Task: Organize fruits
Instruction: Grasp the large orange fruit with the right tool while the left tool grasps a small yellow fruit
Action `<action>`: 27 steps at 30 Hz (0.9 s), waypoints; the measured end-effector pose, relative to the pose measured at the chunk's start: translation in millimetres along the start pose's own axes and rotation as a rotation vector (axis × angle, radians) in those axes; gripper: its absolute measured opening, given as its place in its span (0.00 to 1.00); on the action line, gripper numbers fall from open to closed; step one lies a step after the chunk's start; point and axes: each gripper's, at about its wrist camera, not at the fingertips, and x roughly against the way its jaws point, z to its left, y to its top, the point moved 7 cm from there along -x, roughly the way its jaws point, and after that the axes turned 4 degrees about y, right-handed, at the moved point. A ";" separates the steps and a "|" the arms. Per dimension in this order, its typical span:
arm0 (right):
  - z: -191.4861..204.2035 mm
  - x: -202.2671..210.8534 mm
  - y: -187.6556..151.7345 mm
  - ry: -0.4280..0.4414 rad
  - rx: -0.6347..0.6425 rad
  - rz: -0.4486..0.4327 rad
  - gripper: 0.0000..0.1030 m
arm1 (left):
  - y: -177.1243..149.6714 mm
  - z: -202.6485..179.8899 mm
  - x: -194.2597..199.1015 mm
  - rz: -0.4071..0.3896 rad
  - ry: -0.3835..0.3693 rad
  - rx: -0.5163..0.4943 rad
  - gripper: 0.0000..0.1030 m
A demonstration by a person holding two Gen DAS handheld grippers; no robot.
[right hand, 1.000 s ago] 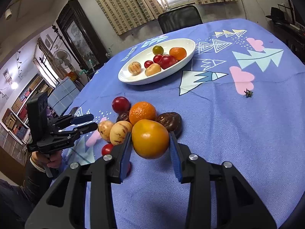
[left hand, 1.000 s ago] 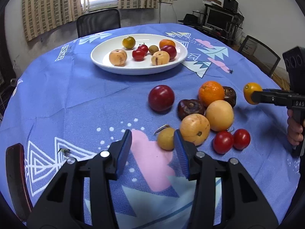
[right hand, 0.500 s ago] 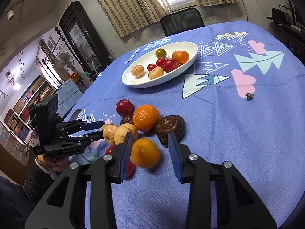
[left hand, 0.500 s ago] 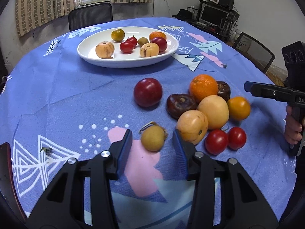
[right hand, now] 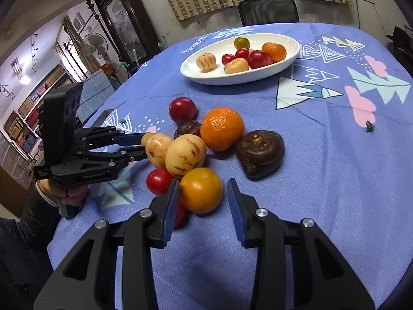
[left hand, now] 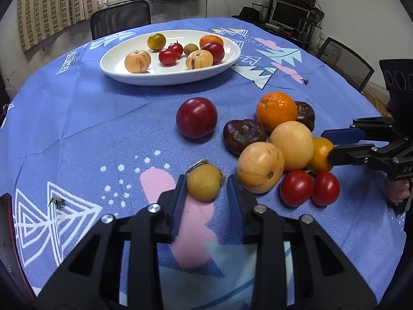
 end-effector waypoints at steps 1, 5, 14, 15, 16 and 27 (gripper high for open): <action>1.4 -4.1 -0.1 -0.002 0.006 0.012 0.37 | 0.2 -0.7 -0.4 0.000 0.004 -0.005 0.32; 7.8 -10.0 0.0 -0.035 0.045 0.018 0.38 | 1.2 -1.0 -2.4 0.000 0.009 0.000 0.32; 7.7 -16.9 -1.1 -0.097 0.077 0.038 0.38 | 3.4 -3.3 -5.1 -0.005 0.038 -0.015 0.32; 7.8 -19.5 -1.2 -0.107 0.080 0.048 0.38 | 3.7 -3.4 -5.4 -0.005 0.044 -0.015 0.32; 8.3 -22.2 -1.5 -0.121 0.090 0.054 0.38 | 4.0 -3.5 -5.6 -0.005 0.046 -0.014 0.32; 1.6 -15.9 -1.0 -0.152 0.067 0.029 0.37 | 3.4 -4.1 -5.3 -0.013 0.061 -0.007 0.30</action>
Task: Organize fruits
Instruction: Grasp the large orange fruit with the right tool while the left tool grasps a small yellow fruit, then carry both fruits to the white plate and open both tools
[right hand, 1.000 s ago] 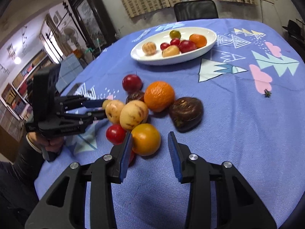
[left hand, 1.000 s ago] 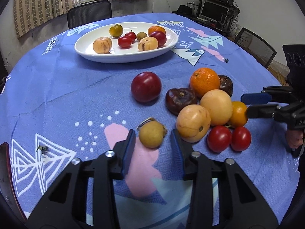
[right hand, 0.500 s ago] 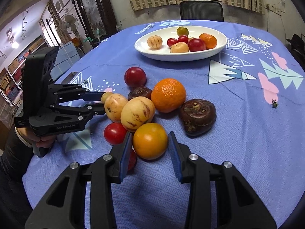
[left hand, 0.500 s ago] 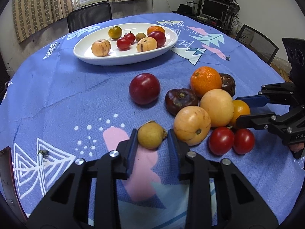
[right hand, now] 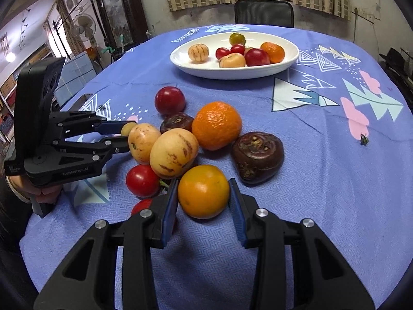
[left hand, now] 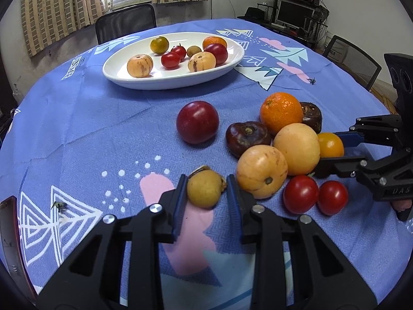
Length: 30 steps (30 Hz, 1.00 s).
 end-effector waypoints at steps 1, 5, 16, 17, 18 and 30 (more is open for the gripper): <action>-2.0 1.5 -0.1 0.007 -0.012 -0.004 0.37 | -0.5 0.0 0.7 0.000 -0.001 0.002 0.30; -2.6 5.2 0.9 0.024 -0.026 -0.017 0.37 | -2.5 0.5 3.6 0.002 -0.012 0.014 0.30; 1.2 25.8 2.5 0.080 -0.047 -0.033 0.37 | -5.8 3.8 29.8 -0.025 -0.046 0.048 0.30; 2.3 29.3 4.7 0.082 -0.043 -0.036 0.37 | -4.3 5.0 33.4 -0.029 -0.061 0.056 0.30; 3.5 33.7 8.7 0.078 -0.032 -0.039 0.37 | -2.3 6.5 36.4 -0.032 -0.071 0.060 0.30; -9.1 43.0 92.4 0.041 0.019 -0.103 0.37 | 84.1 37.2 42.5 -0.093 -0.061 0.074 0.29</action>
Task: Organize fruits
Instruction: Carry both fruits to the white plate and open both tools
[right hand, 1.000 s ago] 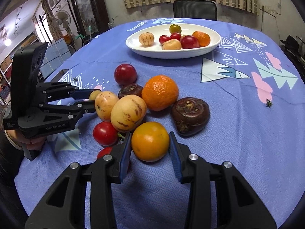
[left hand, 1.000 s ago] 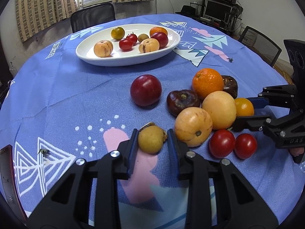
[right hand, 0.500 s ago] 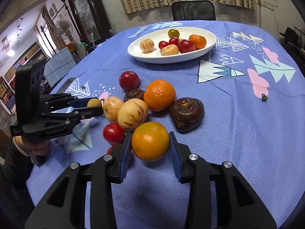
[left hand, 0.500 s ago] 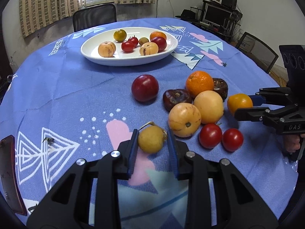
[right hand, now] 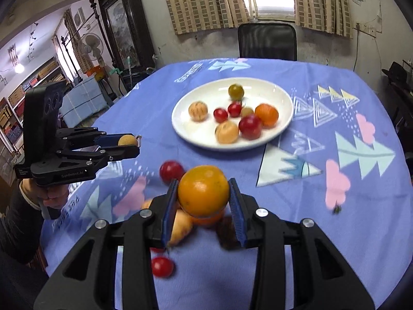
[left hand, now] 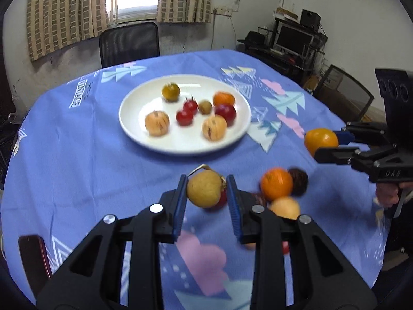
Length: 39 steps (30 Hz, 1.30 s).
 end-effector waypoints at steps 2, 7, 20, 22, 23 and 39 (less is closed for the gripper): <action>-6.7 -9.9 18.7 -0.007 -0.007 -0.016 0.37 | 18.3 6.9 -6.8 -0.017 0.014 0.016 0.29; -26.7 -44.2 63.2 -0.050 -0.022 -0.044 0.37 | 61.7 22.0 -39.5 -0.025 0.041 0.051 0.29; -67.3 -124.2 100.2 -0.095 -0.023 -0.003 0.39 | 102.7 55.3 -116.6 0.039 0.148 0.129 0.38; -68.3 -118.0 102.1 -0.077 -0.032 -0.008 0.45 | 107.3 57.4 -109.4 0.004 0.178 0.129 0.59; -67.6 -111.0 102.7 -0.065 -0.036 -0.019 0.48 | 109.3 57.5 -103.8 -0.017 0.195 0.126 0.63; -43.8 -17.5 -4.8 -0.056 0.025 -0.020 0.67 | 32.5 -24.1 20.2 -0.157 0.113 0.010 0.98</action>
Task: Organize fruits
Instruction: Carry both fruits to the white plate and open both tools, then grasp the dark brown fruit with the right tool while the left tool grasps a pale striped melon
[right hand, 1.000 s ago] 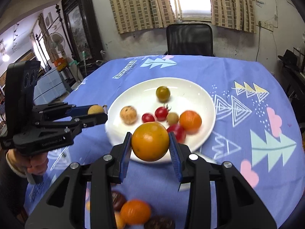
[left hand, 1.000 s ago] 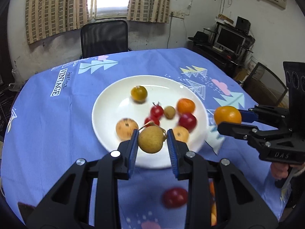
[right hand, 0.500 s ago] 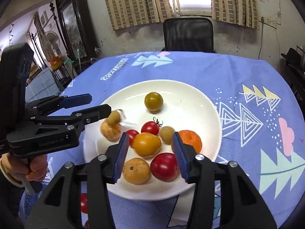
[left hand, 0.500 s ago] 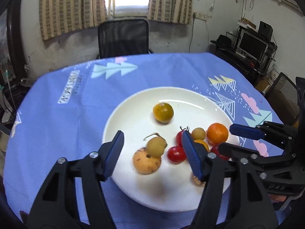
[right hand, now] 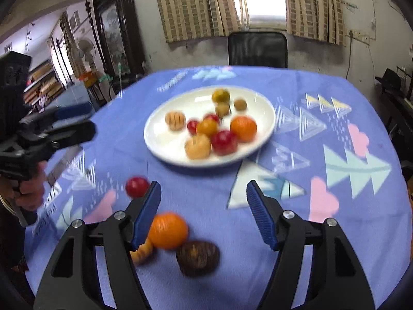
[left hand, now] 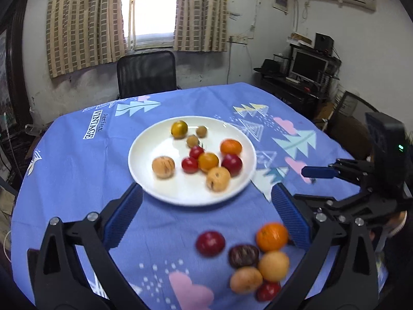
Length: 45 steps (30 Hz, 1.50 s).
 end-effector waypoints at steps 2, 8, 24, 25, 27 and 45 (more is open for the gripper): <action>-0.5 1.0 -17.2 -0.013 0.024 0.028 0.67 | -17.2 -5.4 9.0 -0.007 0.011 -0.027 0.98; 5.9 -8.8 -56.7 0.066 0.021 0.138 0.67 | -60.9 -4.8 13.9 -0.006 -0.028 0.044 0.98; 12.6 -26.7 -71.0 -0.043 0.123 0.169 0.53 | -66.1 19.5 12.0 0.029 -0.015 0.148 0.98; 11.8 -27.4 -71.3 -0.046 0.124 0.169 0.53 | -66.8 19.4 11.4 0.031 -0.011 0.146 0.98; 10.5 -29.1 -71.6 -0.051 0.120 0.169 0.52 | -67.9 18.7 10.7 0.036 -0.012 0.142 0.98; -3.5 -11.1 -65.4 -0.031 -0.033 0.113 0.46 | -89.5 -11.4 -13.8 0.145 -0.054 0.042 0.98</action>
